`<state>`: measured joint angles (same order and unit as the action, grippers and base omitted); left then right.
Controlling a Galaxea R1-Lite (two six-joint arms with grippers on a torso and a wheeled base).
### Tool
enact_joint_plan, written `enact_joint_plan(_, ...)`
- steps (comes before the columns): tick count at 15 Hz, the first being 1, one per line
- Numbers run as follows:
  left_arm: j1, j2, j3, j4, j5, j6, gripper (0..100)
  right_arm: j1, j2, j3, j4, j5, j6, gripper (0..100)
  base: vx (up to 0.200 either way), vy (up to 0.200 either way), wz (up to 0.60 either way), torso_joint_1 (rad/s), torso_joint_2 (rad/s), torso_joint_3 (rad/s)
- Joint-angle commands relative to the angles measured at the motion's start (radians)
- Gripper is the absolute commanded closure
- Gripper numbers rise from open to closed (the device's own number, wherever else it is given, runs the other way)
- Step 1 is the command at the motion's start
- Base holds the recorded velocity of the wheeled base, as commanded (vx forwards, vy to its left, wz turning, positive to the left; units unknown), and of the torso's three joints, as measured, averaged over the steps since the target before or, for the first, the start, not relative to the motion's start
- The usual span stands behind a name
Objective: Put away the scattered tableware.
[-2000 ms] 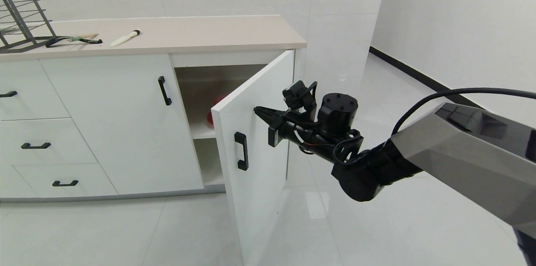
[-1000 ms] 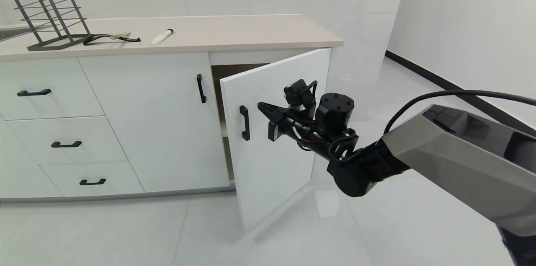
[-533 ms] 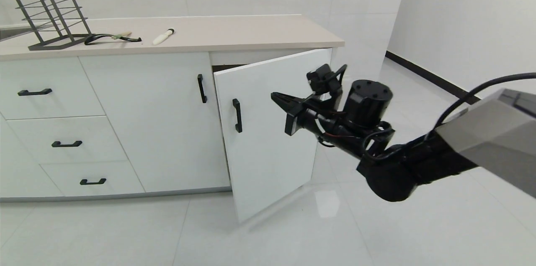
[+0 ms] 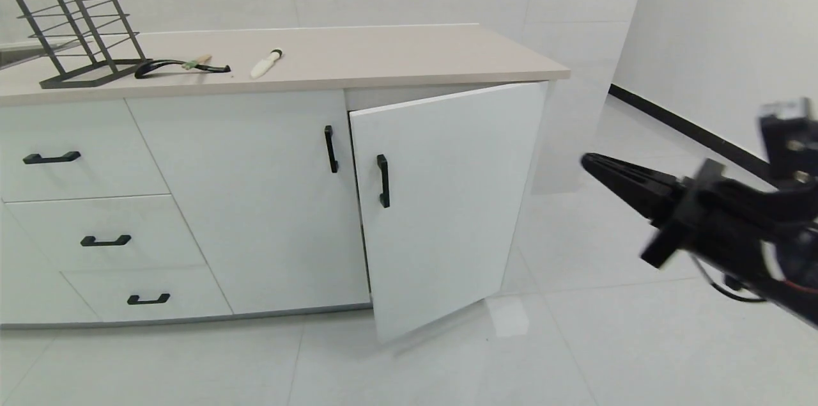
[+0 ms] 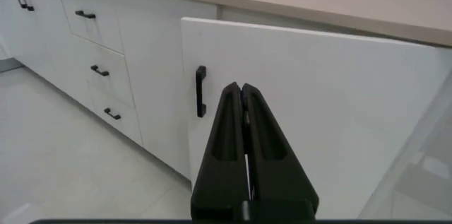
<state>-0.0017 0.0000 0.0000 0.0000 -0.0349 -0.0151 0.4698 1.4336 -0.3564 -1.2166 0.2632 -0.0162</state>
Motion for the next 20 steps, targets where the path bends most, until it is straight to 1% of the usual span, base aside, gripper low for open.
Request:
enact_joint_plan(1, 0.000, 0.000, 0.000, 0.000, 0.000, 0.000, 0, -0.149, -0.389, 0.284, 0.005, 0.039, -0.005, 100, 0.000, 0.200, 0.00, 0.002, 0.01, 0.002)
enact_joint_plan(2, 0.000, 0.000, 0.000, 0.000, 0.000, 0.000, 0, -0.217, -0.495, 0.341, 0.037, 0.039, -0.010, 100, 0.000, 0.200, 0.00, 0.017, 0.00, 0.007)
enact_joint_plan(3, 0.000, 0.000, 0.000, -0.002, 0.001, -0.002, 0, -0.341, -0.602, 0.353, 0.115, 0.042, -0.015, 100, 0.200, 0.200, 0.00, -0.002, 0.00, 0.007)
enact_joint_plan(4, 0.000, 0.000, 0.000, -0.002, 0.001, -0.002, 0, -0.448, -0.693, 0.353, 0.201, 0.054, -0.015, 100, 0.000, 0.000, 0.00, 0.000, 0.00, 0.000)
enact_joint_plan(5, 0.000, 0.000, 0.000, -0.002, 0.001, 0.000, 0, -0.496, -0.745, 0.352, 0.253, 0.074, -0.015, 100, 0.000, 0.000, 0.00, 0.000, 0.00, 0.000)
enact_joint_plan(6, 0.000, 0.000, 0.000, -0.002, 0.001, 0.000, 0, -0.551, -0.871, 0.353, 0.373, 0.169, -0.019, 100, 0.000, 0.000, 0.00, 0.000, 0.00, 0.000)
enact_joint_plan(7, 0.000, 0.000, 0.000, -0.002, 0.001, 0.000, 0, -0.560, -0.975, 0.353, 0.466, 0.200, -0.044, 100, 0.000, 0.000, 0.00, 0.000, 0.00, 0.000)
enact_joint_plan(10, 0.000, 0.000, 0.000, -0.002, 0.001, 0.000, 0, -0.563, -1.223, 0.353, 0.683, 0.206, -0.057, 100, 0.000, 0.000, 0.00, 0.000, 0.00, 0.000)
enact_joint_plan(11, 0.000, 0.000, 0.000, -0.002, 0.000, 0.001, 0, -0.557, -1.342, 0.356, 0.815, 0.209, -0.068, 100, 0.000, 0.000, 0.00, 0.000, 0.00, 0.000)
enact_joint_plan(12, 0.000, 0.000, 0.000, 0.000, 0.000, 0.003, 0, -0.553, -1.340, 0.356, 0.847, 0.215, -0.096, 100, 0.000, 0.000, 0.00, 0.000, 0.00, 0.000)
enact_joint_plan(13, 0.000, 0.000, 0.000, 0.000, 0.001, 0.000, 0, -0.517, -1.339, 0.356, 0.882, 0.260, -0.108, 100, 0.000, 0.000, 0.00, 0.000, 0.00, 0.000)
enact_joint_plan(14, 0.000, 0.000, 0.000, -0.002, 0.001, 0.000, 0, -0.445, -1.363, 0.356, 0.967, 0.297, -0.122, 100, 0.000, 0.000, 0.00, 0.000, 0.00, 0.000)
enact_joint_plan(15, 0.000, 0.000, 0.000, -0.002, 0.001, 0.000, 0, -0.444, -1.377, 0.356, 1.005, 0.300, -0.125, 100, 0.000, 0.000, 0.00, 0.000, 0.00, 0.000)
enact_joint_plan(16, 0.000, 0.000, 0.000, 0.000, 0.001, 0.000, 0, -0.467, -1.409, 0.356, 1.075, 0.300, -0.128, 100, 0.000, 0.000, 0.00, 0.000, 0.00, 0.000)
enact_joint_plan(17, 0.000, 0.000, 0.000, 0.000, 0.000, 0.001, 0, -0.468, -1.429, 0.356, 1.097, 0.298, -0.136, 100, 0.000, 0.000, 0.00, 0.000, 0.00, 0.000)
enact_joint_plan(18, 0.000, 0.000, 0.000, 0.000, 0.000, 0.001, 0, -0.468, -1.434, 0.356, 1.146, 0.243, -0.142, 100, 0.000, 0.000, 0.00, 0.000, 0.00, 0.000)
enact_joint_plan(19, 0.000, 0.000, 0.000, -0.002, 0.001, 0.000, 0, -0.468, -1.434, 0.355, 1.161, 0.088, -0.110, 100, 0.000, 0.000, 0.00, 0.000, 0.00, 0.000)
enact_joint_plan(20, 0.000, 0.000, 0.000, 0.000, 0.000, 0.001, 0, -0.470, -1.434, 0.353, 1.174, -0.113, -0.085, 100, 0.000, 0.000, 0.00, 0.000, 0.00, 0.000)
